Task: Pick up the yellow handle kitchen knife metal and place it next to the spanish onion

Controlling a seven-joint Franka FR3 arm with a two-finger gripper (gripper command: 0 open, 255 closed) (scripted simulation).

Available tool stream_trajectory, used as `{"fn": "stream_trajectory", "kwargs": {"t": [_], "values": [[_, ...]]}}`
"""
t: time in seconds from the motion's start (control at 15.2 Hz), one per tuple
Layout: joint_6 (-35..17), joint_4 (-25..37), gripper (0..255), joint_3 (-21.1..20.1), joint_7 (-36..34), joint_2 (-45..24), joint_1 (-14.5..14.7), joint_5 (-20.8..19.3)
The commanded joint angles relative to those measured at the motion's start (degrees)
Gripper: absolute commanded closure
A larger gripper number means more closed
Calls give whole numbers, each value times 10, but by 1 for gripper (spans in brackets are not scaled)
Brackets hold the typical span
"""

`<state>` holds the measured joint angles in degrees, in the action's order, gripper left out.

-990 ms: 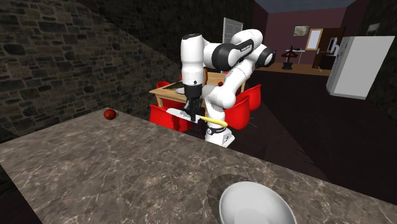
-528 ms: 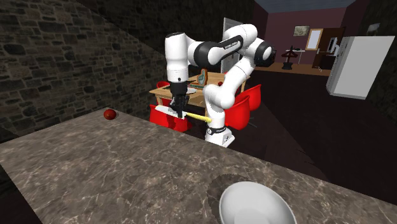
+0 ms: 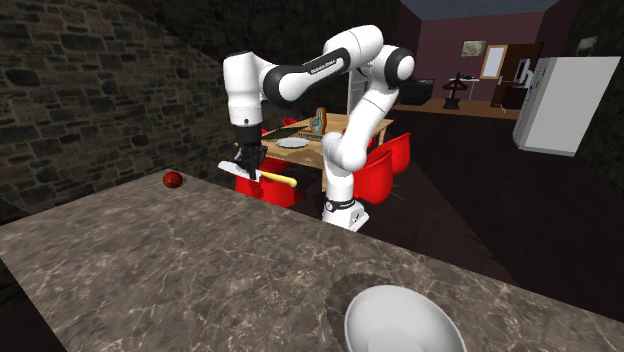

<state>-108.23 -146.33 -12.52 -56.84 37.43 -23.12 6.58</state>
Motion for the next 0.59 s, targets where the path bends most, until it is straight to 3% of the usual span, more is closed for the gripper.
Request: {"fn": "stream_trajectory", "kwargs": {"t": [0.0,0.53], "values": [[-12,19,255,13,18,-31,-14,-14],[-42,133,255,60,81,-177,-62,-59]]}}
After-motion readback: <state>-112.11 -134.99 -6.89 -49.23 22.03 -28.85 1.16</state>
